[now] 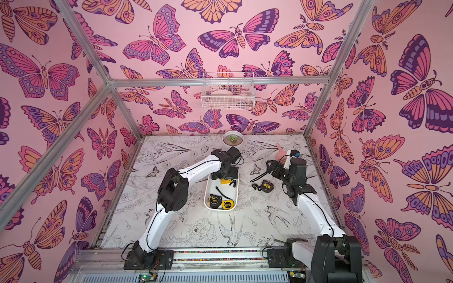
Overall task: Take the tape measure out of the storage box
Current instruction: Pick up the tape measure from the storage box.
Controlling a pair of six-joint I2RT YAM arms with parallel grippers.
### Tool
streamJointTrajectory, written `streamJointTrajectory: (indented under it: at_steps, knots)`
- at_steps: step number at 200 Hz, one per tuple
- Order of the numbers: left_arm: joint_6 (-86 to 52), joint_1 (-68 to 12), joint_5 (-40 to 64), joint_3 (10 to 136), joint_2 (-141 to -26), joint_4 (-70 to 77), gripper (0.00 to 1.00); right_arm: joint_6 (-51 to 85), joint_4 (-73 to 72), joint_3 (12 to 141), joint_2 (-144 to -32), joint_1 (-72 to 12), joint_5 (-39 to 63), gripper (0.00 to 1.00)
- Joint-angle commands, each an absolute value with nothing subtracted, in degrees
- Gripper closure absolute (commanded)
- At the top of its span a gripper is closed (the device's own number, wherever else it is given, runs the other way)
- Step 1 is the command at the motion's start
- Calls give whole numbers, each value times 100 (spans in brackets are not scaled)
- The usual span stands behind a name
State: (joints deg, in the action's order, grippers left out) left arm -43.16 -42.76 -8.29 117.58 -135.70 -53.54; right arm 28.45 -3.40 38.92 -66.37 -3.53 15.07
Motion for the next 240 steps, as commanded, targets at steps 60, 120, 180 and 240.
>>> streamJointTrajectory:
  at_steps: [60,120,180,240]
  knots:
    - [-4929,-4193,-651,11253,-13490,-5184,24,2731,-431,3858,-6667,-392,1669,7]
    - [-4693,-4136,-592,11038,-13362,-5183,57,2737,-466,3842,-6638,-387,1703,7]
    - [-4247,-4122,-261,10717,-12630,-5186,75,3032,-1050,3313,-6660,-388,2561,7]
    - [-4285,-4122,378,10911,-12007,-5193,74,3007,-1510,2652,-6441,-1412,2782,8]
